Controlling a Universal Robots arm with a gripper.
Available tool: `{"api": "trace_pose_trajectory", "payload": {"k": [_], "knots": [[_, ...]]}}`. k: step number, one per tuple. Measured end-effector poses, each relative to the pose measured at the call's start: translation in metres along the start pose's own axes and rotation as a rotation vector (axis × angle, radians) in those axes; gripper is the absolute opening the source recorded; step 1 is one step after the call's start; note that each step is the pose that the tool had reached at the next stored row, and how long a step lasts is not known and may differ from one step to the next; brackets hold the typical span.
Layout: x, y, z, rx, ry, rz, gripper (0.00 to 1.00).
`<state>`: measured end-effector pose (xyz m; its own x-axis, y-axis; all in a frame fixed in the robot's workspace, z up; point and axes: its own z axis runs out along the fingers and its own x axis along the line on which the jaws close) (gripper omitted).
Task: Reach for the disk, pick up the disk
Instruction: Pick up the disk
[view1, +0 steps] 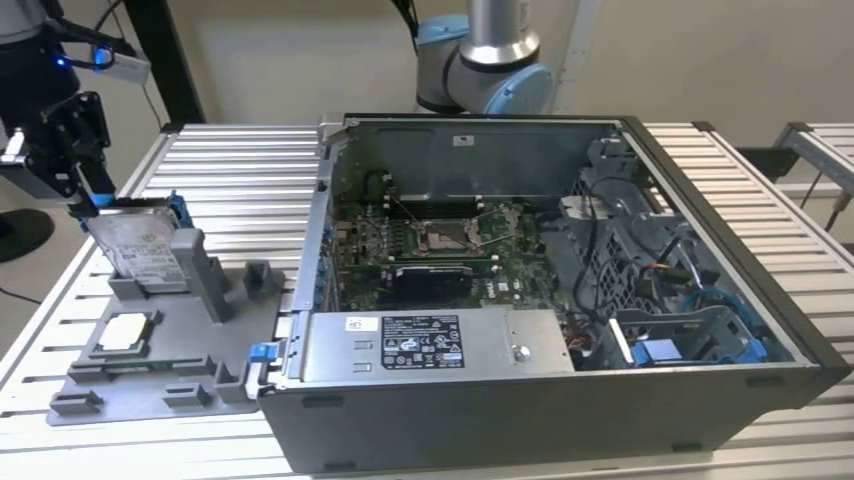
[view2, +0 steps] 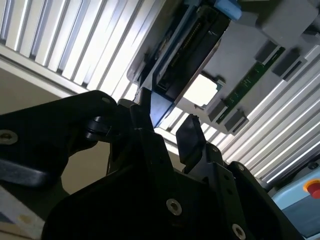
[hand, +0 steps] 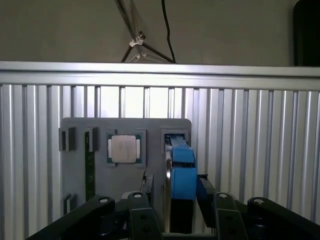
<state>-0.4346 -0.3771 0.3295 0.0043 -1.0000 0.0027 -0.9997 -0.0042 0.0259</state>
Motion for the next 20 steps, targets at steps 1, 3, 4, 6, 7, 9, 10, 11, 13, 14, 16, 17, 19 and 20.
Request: {"api": "trace_pose_trajectory", "payload": {"k": [1,3,4,6,7,9,10,11,13,14,16,17,19,20], "knots": [[-0.0007,0.0,0.0012,0.0,0.0,0.0,1.0],[-0.0026,-0.0001,0.0031,0.0002,-0.0001,0.0,1.0],[-0.0036,-0.0001,0.0041,0.0003,-0.0002,0.0,1.0],[-0.005,-0.0001,0.0062,0.0004,-0.0002,0.0,1.0],[-0.0056,-0.0002,0.0077,0.0003,0.0,0.0,1.0],[-0.0064,-0.0003,0.0109,0.0004,-0.0001,0.0,1.0],[-0.0066,-0.0003,0.0126,0.0004,-0.0001,0.0,1.0],[-0.0069,-0.0003,0.0142,0.0004,-0.0001,0.0,1.0],[-0.0074,-0.0003,0.0175,0.0005,-0.0001,0.0,1.0],[-0.0076,-0.0004,0.0191,0.0005,-0.0001,0.0,1.0],[-0.0081,-0.0003,0.0223,0.0005,-0.0001,0.0,1.0],[-0.0084,-0.0003,0.0239,0.0004,-0.0001,0.0,1.0],[-0.0089,-0.0004,0.0272,0.0004,0.0,0.0,1.0],[-0.0091,-0.0004,0.0289,0.0005,-0.0001,0.0,1.0]]}}
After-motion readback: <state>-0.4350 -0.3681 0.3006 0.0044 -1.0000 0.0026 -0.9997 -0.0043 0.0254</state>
